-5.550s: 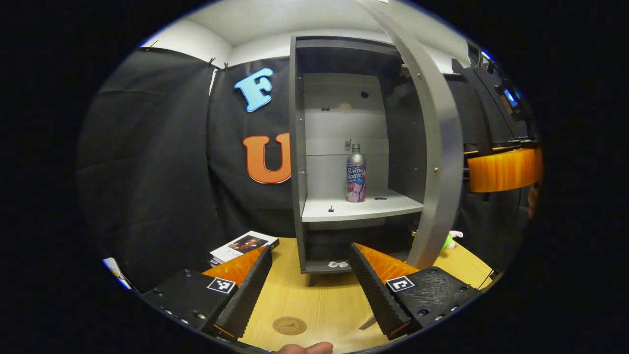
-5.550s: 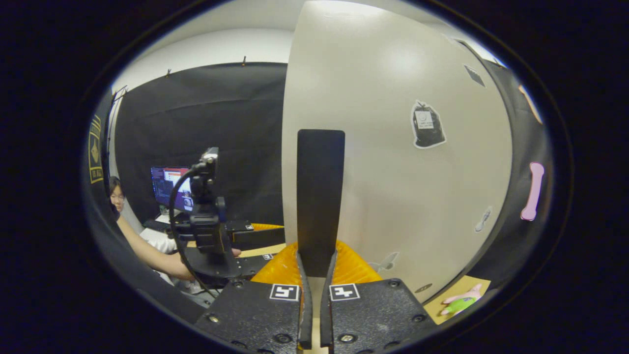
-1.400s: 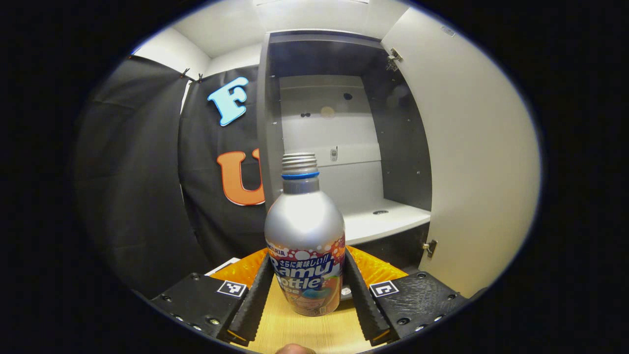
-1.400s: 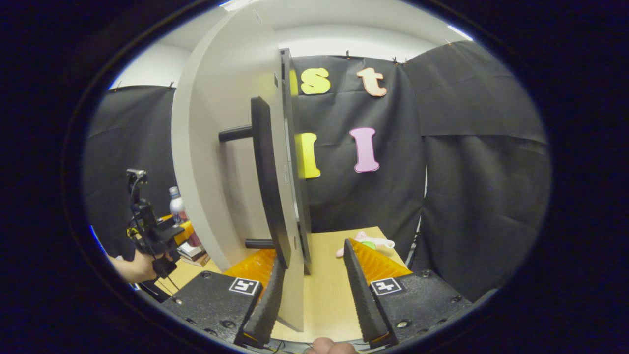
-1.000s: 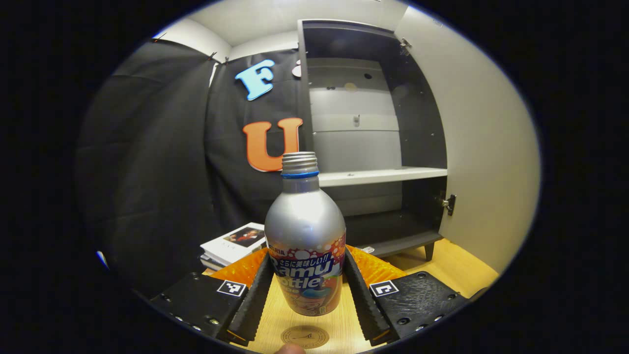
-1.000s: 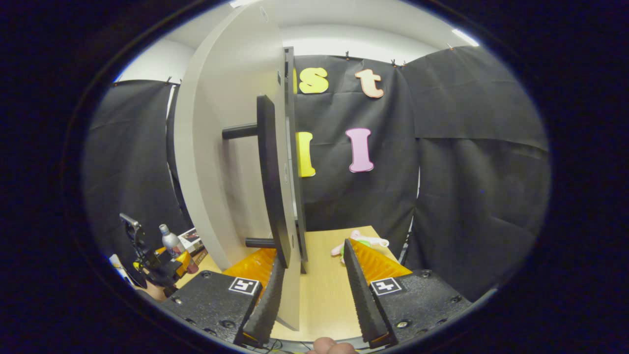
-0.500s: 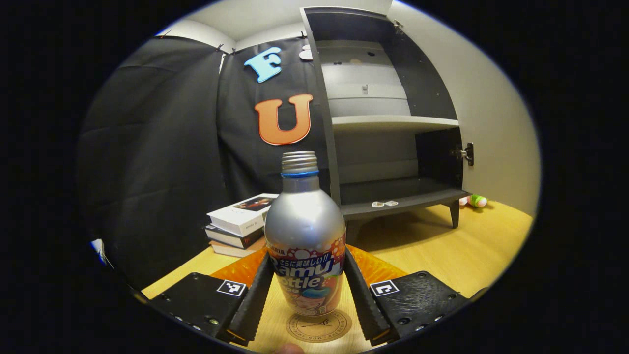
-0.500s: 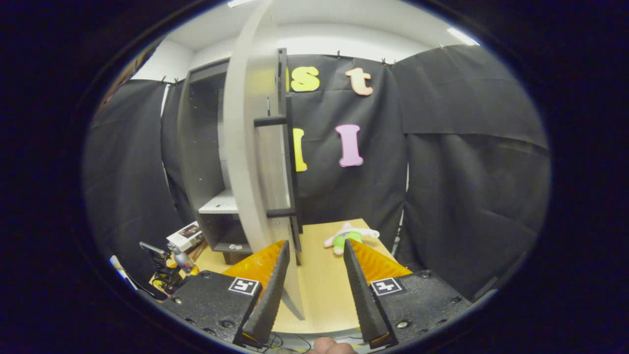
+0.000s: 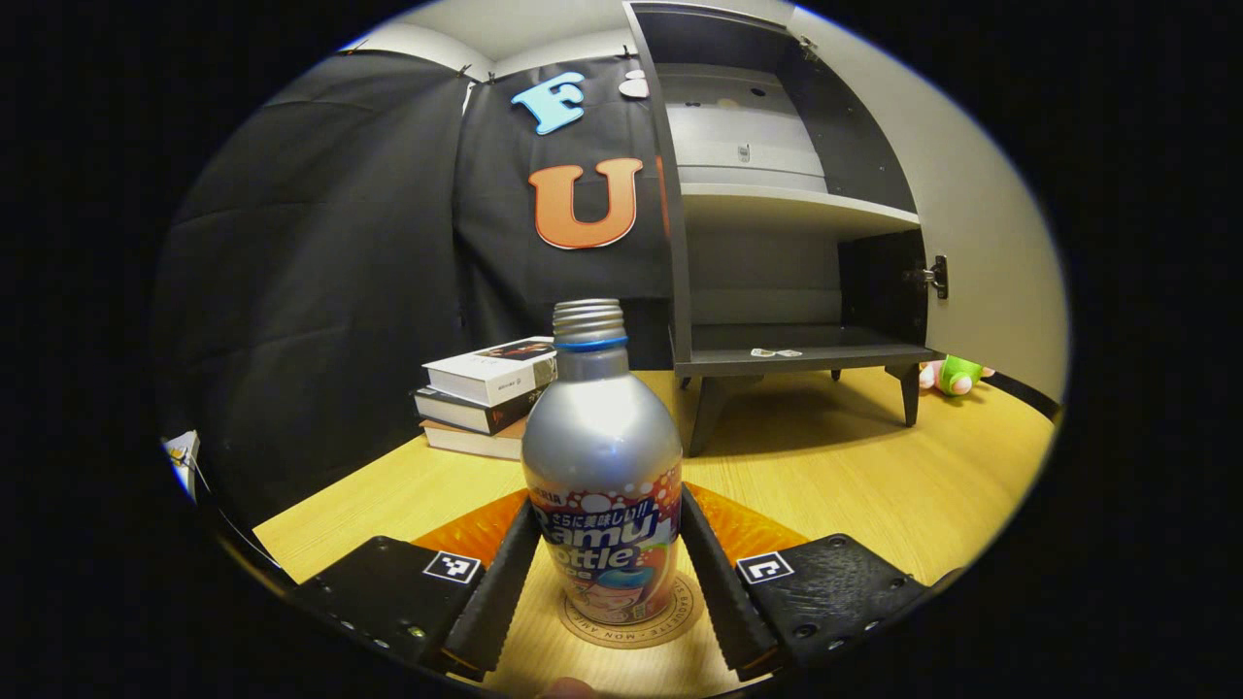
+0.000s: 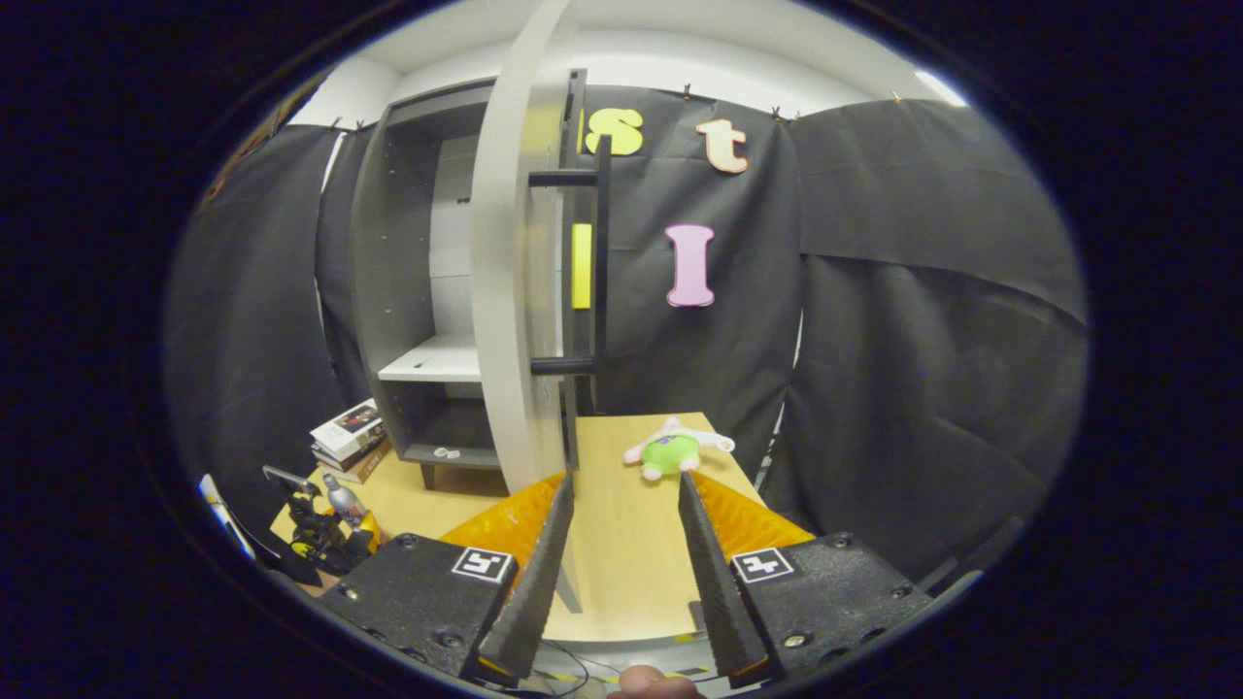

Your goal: Open the cabinet door with the right hand, grasp the bottle in the cabinet with the left hand and place it on the coaster, then close the cabinet door with the right hand.

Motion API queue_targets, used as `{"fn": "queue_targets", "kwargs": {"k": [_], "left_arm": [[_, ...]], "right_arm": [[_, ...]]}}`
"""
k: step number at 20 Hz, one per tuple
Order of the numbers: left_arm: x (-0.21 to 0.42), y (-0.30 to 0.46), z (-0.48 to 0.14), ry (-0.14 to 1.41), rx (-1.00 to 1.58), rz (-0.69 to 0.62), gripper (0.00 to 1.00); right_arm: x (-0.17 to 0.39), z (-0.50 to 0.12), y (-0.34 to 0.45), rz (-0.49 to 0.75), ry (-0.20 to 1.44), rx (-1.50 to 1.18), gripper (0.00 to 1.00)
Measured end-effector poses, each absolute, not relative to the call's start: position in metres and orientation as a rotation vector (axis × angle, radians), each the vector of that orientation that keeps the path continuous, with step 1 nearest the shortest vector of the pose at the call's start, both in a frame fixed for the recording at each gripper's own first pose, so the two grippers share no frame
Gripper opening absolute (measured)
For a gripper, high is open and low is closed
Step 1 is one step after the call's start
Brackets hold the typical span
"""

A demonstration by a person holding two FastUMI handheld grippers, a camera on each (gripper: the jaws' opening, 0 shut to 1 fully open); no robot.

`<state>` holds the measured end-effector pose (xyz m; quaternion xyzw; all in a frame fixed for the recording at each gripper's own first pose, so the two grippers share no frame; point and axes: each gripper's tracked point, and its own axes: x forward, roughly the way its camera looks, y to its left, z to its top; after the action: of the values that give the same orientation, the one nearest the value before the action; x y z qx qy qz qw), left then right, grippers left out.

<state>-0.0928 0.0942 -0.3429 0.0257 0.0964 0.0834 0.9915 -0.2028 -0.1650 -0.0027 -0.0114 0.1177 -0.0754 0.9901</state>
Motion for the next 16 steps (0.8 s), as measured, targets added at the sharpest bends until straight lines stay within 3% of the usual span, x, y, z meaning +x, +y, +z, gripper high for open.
{"fn": "queue_targets", "kwargs": {"k": [7, 9, 10, 11, 16], "left_arm": [[-0.1, 0.097, -0.325, 0.15, 0.045, 0.168, 0.86], [-0.106, 0.101, -0.314, 0.141, 0.066, 0.173, 0.86], [-0.109, 0.101, -0.308, 0.136, 0.073, 0.169, 0.86], [-0.113, 0.102, -0.301, 0.13, 0.085, 0.17, 0.87], [-0.126, 0.107, -0.256, 0.067, 0.139, 0.151, 0.89]], "right_arm": [[-0.2, -0.008, -0.166, -0.184, 0.258, -0.025, 0.68], [-0.201, -0.018, -0.169, -0.227, 0.297, -0.109, 0.63], [-0.201, -0.017, -0.168, -0.239, 0.297, -0.143, 0.66], [-0.201, -0.014, -0.168, -0.246, 0.288, -0.157, 0.63], [-0.203, -0.024, -0.15, -0.184, 0.289, -0.081, 0.63]]}}
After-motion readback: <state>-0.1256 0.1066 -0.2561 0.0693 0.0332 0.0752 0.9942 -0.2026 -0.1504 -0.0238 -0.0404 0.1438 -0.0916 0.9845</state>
